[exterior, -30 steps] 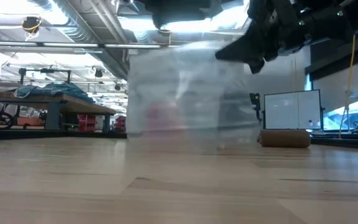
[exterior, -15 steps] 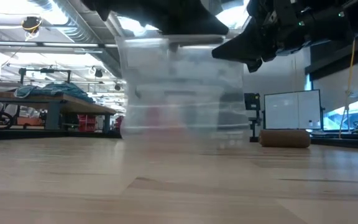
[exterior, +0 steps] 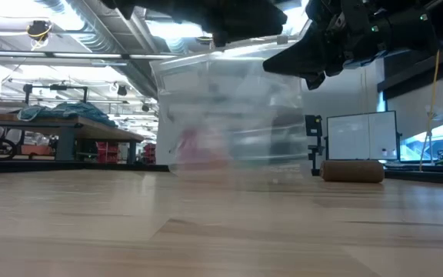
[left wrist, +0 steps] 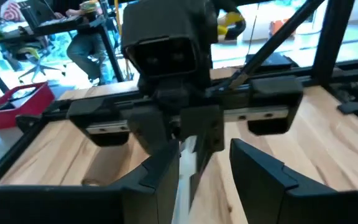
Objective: Roll bandage
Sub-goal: Open the transparent zip bag
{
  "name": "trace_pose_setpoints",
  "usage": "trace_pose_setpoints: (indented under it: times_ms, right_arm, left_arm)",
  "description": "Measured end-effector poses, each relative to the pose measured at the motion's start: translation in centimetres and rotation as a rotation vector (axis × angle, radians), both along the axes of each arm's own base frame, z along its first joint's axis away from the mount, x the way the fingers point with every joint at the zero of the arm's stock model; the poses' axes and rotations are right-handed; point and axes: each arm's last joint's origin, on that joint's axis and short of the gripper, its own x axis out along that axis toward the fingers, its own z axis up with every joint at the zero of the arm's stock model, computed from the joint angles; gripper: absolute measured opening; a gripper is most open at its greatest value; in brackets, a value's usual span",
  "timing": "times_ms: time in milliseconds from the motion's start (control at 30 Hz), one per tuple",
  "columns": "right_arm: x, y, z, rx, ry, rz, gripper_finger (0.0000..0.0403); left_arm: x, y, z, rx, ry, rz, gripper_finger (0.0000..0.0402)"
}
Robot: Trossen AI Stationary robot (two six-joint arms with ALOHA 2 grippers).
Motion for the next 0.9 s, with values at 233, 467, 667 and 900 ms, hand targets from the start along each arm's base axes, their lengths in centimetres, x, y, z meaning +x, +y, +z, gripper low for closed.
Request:
trace_pose_setpoints:
  times_ms: [233,467,667,900]
  right_arm:
    - [0.0,0.0,0.0,0.001,0.000,0.000,0.0003]
    - [0.0,0.0,0.0,0.002,-0.004,-0.001,0.0003]
    - [0.0,0.0,0.0,0.003,-0.005,-0.001,0.0003]
    - [0.0,0.0,0.1,0.003,-0.006,-0.001,0.0003]
  left_arm:
    - [0.3,0.9,-0.7,0.003,0.029,0.040,0.0133]
    - [0.5,0.8,-1.2,0.027,0.040,0.033,0.0133]
    - [0.6,0.9,-1.1,0.030,0.033,0.033,0.0130]
    - [0.6,0.8,-1.0,0.047,0.014,0.029,0.0093]
